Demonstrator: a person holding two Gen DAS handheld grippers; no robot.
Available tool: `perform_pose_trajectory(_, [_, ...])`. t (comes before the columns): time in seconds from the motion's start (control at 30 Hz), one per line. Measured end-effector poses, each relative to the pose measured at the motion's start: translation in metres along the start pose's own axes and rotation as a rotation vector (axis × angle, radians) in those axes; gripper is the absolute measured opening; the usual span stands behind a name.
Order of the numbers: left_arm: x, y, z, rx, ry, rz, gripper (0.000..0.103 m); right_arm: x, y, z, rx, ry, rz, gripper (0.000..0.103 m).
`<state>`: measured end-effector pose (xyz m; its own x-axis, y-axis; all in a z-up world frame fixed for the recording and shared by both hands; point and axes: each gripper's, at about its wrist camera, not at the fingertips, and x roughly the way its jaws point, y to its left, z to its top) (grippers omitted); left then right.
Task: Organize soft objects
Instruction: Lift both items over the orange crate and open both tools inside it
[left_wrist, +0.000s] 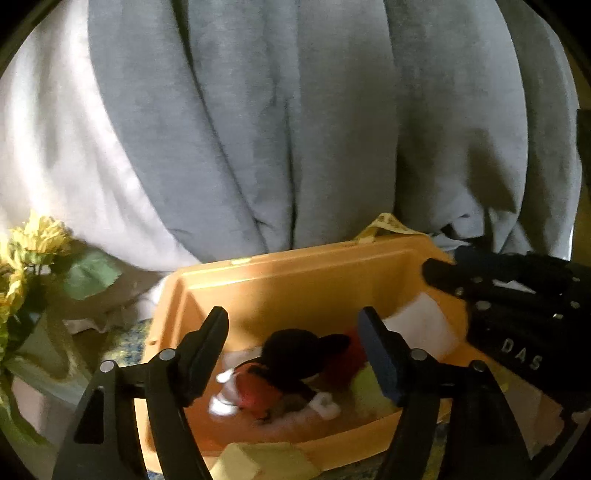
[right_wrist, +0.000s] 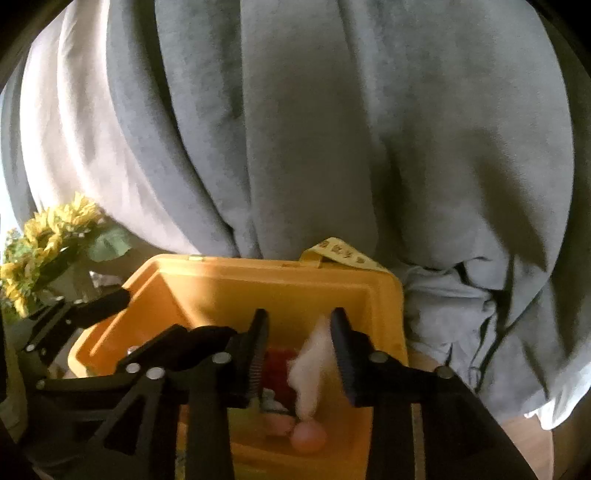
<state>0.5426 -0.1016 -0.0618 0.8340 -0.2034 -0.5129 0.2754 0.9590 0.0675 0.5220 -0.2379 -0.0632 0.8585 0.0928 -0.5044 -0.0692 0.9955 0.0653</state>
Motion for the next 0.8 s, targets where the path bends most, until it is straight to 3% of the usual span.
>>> perform_pose_trajectory(0.23, [-0.031,0.020,-0.005,-0.060,-0.019,0.100,0.082,-0.018,0.003,-0.004,0.004,-0.021,-0.081,0.052])
perform_pose_trajectory(0.53, [-0.105,0.028,-0.013,-0.068,-0.108,0.202,0.096,-0.079,0.019,-0.019,0.038,-0.079,-0.126,0.076])
perform_pose_trajectory(0.8, [-0.167,0.029,-0.030,-0.059,-0.164,0.261,0.103,-0.135,0.038,-0.035,0.056,-0.106,-0.117,0.081])
